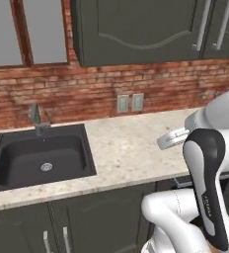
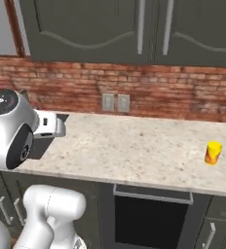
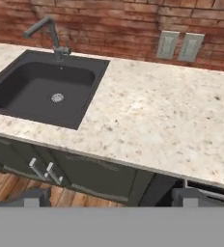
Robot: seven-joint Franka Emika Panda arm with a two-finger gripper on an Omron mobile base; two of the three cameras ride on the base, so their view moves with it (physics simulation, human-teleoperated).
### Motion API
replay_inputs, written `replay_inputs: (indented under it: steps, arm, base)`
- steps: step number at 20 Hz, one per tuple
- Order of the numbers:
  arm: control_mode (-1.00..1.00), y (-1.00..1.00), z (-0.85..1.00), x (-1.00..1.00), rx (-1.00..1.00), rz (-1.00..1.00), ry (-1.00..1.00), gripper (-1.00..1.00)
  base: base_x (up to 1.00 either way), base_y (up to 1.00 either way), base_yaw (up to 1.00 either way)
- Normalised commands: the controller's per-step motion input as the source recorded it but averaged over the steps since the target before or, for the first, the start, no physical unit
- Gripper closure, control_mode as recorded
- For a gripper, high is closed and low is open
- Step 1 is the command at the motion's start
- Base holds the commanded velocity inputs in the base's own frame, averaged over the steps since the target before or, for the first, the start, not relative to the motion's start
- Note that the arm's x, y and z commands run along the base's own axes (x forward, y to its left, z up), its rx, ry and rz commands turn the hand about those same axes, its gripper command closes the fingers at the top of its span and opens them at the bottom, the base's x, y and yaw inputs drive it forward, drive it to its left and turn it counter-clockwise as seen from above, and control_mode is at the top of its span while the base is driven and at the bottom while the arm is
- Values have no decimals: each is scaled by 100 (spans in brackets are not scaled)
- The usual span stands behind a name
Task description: Place the pitcher and cup on the dining counter for serving.
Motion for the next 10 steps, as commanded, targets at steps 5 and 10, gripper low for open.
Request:
replay_inputs:
  steps: [5, 10]
  arm:
    - [100, 0, 0, 0, 0, 0, 0, -100]
    - [100, 0, 0, 0, 0, 0, 0, -100]
  base:
    - [0, -91, -31]
    - [0, -100, -25]
